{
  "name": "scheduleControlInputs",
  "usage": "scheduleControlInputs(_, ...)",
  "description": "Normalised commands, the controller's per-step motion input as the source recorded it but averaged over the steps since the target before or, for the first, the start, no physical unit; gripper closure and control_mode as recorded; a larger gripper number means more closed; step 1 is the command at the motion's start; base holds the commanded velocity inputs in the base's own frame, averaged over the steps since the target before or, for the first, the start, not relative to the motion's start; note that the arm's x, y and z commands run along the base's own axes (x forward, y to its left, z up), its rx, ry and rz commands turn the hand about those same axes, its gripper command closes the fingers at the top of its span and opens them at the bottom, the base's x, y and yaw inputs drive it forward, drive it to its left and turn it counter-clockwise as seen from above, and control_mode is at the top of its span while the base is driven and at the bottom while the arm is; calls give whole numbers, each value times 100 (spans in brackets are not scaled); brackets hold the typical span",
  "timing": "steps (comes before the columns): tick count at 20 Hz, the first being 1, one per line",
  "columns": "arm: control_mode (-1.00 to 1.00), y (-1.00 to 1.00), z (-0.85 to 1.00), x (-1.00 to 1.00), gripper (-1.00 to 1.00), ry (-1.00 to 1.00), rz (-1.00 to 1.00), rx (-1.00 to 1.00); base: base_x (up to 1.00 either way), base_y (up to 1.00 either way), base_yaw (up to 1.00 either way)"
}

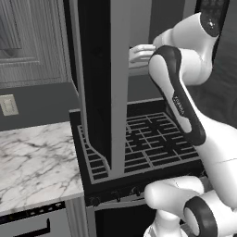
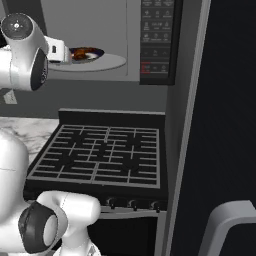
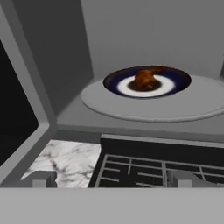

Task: Transport the chicken drumstick from the fridge to the microwave and turn on the microwave.

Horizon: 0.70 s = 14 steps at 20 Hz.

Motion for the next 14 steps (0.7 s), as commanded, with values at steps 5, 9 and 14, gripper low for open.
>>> scheduleControlInputs(5, -100, -11, 0, -63, -100, 0, -3, 4, 0, 0, 0)
scheduleControlInputs(9, -100, -12, 0, -62, -100, 0, -2, 4, 0, 0, 0)
scheduleControlInputs(14, -100, -12, 0, -62, -100, 0, -1, 5, 0, 0, 0)
